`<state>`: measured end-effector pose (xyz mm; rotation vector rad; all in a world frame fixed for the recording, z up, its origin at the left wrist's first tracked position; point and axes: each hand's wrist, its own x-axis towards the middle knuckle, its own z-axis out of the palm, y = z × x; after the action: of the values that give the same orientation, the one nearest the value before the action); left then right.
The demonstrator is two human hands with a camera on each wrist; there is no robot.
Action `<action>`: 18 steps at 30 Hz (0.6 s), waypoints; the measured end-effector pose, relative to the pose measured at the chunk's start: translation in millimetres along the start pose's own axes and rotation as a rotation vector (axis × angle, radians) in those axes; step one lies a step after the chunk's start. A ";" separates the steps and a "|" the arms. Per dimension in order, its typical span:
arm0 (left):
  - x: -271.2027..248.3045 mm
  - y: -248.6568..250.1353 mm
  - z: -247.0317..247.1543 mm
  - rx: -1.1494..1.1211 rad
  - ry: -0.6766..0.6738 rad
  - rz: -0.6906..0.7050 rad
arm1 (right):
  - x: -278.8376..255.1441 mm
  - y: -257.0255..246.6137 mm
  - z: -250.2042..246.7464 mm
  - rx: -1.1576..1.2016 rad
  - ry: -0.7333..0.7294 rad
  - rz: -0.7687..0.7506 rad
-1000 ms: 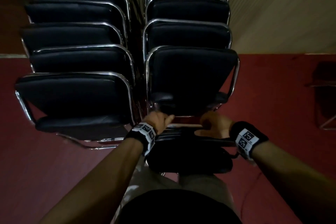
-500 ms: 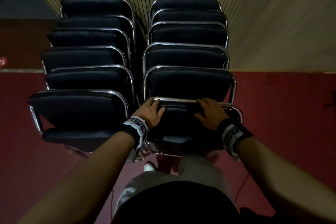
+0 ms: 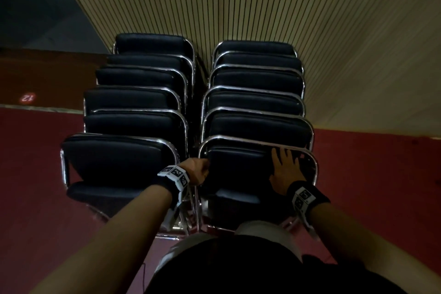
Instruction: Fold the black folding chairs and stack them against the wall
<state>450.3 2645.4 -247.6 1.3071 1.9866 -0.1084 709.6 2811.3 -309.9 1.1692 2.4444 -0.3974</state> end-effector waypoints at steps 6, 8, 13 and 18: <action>-15.4 -15.1 -32.0 0.024 0.095 0.105 | -0.1 -9.2 -15.5 0.049 -0.107 0.053; -15.2 -17.2 -39.9 0.021 0.119 0.110 | -4.0 -12.6 -15.1 0.066 -0.109 0.059; -16.5 -29.5 -54.6 0.046 0.135 0.181 | -19.3 -35.9 -11.6 0.133 -0.094 0.141; -13.7 -38.4 -55.7 0.072 0.103 0.234 | -21.3 -61.8 -14.8 0.162 -0.210 0.163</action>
<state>392.0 2641.4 -210.9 1.6105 1.9128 -0.0011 669.6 2765.4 -281.8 1.3101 2.1524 -0.6445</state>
